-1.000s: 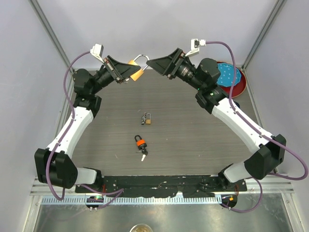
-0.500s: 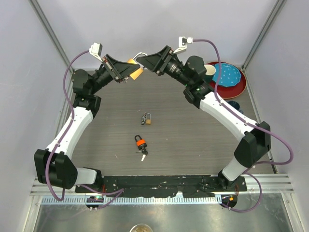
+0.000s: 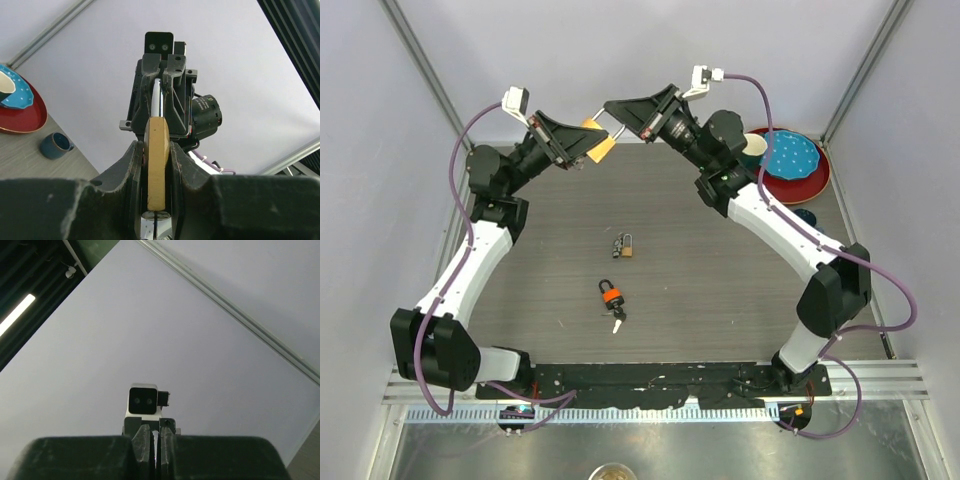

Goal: Lock with the key
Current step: Lock the lock.

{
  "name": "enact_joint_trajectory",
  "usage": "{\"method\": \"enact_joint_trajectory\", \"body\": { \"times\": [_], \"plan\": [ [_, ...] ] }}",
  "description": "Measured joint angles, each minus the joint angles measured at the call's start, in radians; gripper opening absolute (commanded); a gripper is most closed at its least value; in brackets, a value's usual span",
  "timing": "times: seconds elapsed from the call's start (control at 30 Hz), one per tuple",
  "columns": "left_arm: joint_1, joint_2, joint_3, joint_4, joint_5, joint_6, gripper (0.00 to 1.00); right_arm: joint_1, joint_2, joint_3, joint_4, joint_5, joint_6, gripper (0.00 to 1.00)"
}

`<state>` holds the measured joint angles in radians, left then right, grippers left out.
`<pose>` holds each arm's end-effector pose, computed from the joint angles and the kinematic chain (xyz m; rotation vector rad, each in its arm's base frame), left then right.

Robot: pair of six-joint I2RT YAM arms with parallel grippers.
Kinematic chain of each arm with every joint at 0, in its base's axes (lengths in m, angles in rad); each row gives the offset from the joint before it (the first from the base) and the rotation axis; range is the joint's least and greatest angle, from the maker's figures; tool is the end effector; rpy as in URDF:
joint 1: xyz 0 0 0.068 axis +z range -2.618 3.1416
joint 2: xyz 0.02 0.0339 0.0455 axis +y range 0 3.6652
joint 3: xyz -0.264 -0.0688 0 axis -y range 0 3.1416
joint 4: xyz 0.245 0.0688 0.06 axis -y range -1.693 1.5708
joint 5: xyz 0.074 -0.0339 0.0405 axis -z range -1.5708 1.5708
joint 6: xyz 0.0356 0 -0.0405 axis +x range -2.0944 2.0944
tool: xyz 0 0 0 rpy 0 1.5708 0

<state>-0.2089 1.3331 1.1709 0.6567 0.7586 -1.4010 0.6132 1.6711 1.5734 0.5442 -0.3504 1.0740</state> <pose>0.2856 -0.0856 0.4371 -0.0105 1.4375 -1.7740 0.3144 0.2362 0.4584 -0.0578 1.3262 1.6659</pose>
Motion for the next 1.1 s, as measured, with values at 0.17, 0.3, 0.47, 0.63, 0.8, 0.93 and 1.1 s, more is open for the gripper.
{"method": "enact_joint_trajectory", "body": {
  "times": [0.17,0.3,0.47,0.63,0.8,0.93,1.1],
  "plan": [
    [0.008,0.003,0.000,0.008,-0.003,-0.010,0.24,-0.001,0.036,0.038,0.004,-0.018,0.035,0.02],
    [0.013,0.006,0.000,0.002,0.005,-0.006,0.45,-0.005,0.042,0.067,-0.040,-0.037,0.018,0.02],
    [0.044,0.007,0.019,-0.034,0.077,0.024,0.55,-0.014,0.049,0.138,-0.178,-0.103,-0.061,0.02],
    [0.114,-0.005,0.039,-0.087,0.174,0.060,0.61,-0.048,0.084,0.221,-0.283,-0.223,-0.104,0.01],
    [0.139,-0.037,0.039,-0.177,0.229,0.124,0.64,-0.081,0.141,0.337,-0.378,-0.349,-0.136,0.02],
    [0.138,-0.070,0.037,-0.252,0.268,0.179,0.65,-0.094,0.161,0.395,-0.426,-0.431,-0.155,0.01],
    [0.124,-0.110,0.014,-0.320,0.292,0.232,0.57,-0.100,0.163,0.416,-0.449,-0.469,-0.157,0.01]
  ]
}}
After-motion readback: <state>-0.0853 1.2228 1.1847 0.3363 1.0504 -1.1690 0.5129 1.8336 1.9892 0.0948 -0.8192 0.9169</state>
